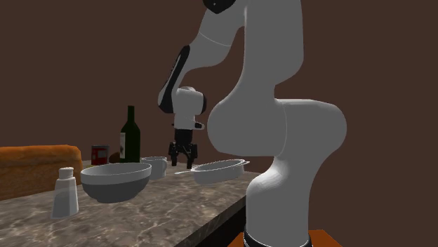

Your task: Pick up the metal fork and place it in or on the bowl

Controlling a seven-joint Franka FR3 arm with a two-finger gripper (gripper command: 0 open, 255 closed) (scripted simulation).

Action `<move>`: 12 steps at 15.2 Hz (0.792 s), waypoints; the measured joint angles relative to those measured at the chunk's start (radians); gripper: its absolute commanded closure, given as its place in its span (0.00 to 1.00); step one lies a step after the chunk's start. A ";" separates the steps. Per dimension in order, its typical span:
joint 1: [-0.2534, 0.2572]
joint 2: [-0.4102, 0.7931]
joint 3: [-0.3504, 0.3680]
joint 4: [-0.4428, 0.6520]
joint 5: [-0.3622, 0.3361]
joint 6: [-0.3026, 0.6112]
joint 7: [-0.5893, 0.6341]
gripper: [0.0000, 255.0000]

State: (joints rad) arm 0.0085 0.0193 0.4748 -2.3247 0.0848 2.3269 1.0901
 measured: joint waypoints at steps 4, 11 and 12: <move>-0.001 0.007 0.002 0.005 -0.004 0.007 0.001 0.00; 0.001 -0.002 0.007 -0.012 0.003 0.009 0.003 1.00; 0.000 -0.003 0.006 -0.013 0.002 0.010 0.002 1.00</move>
State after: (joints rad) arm 0.0086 0.0167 0.4811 -2.3374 0.0869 2.3372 1.0918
